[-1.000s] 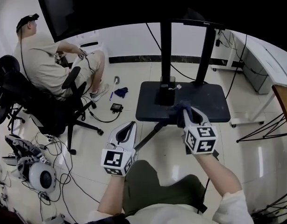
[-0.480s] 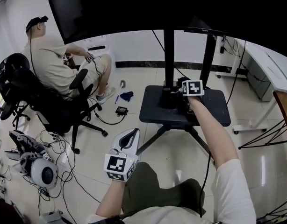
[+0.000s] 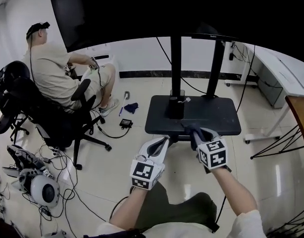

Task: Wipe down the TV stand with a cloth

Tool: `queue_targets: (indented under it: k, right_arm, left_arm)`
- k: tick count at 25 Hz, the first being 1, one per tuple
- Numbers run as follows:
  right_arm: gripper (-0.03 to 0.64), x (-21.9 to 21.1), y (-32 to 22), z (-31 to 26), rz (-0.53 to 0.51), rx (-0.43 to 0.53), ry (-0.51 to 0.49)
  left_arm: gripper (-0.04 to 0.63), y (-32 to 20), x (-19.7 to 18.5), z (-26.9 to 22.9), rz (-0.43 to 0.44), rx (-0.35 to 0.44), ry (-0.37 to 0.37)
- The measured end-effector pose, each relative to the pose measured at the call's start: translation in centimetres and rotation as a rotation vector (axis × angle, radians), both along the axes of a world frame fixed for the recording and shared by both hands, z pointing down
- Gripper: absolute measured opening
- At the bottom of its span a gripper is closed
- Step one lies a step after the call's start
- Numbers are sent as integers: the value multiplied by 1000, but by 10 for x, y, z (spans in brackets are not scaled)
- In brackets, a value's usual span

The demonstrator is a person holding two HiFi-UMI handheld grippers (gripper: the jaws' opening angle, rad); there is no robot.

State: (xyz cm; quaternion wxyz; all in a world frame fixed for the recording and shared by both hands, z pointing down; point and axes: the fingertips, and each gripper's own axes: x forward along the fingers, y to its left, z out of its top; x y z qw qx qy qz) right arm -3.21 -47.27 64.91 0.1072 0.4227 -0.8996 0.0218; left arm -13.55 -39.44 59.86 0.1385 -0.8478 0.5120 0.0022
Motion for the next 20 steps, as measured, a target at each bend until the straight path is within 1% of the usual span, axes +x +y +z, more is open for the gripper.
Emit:
queue_targets:
  k: [2,3,5,7,9,12,14,16,18,19,20]
  right_arm:
    - [52,2,29,-11,-4,33,-51]
    - [52,11,30,-17,13,36,-71]
    - [52,38,1,-30,64,60,-90]
    - [52,57,-47,-48,100,64,-89]
    - [52,69,-108,-50,147,13,-63]
    - [54,80,-197,-28,244,-125,-19]
    - [54,84,-236,-8,298,-190,13]
    - [54,87,-247,14,336,-236,69]
    - [54,90,-234,28,347,-285,105]
    - [52,89,-229,25,328,-254,104]
    - [53,86,-221,19,297,-202,104]
  left_arm:
    - [66,1,6,-6,26,0,-1]
    - [66,3,10,-8,38,-2,-8]
    - [66,5,15,-9,48,-7,-20]
    - [66,9,13,-13,40,-9,-17]
    - [74,16,7,-23,15,-8,-10]
    - [74,24,-1,-31,-16,-5,-9]
    - [74,29,-6,-29,-26,0,-6]
    - [74,35,-12,-28,-36,4,4]
    - [74,37,-16,-26,-43,3,12]
    - [74,37,-17,-24,-45,1,17]
    - [74,35,-18,-22,-44,-1,21]
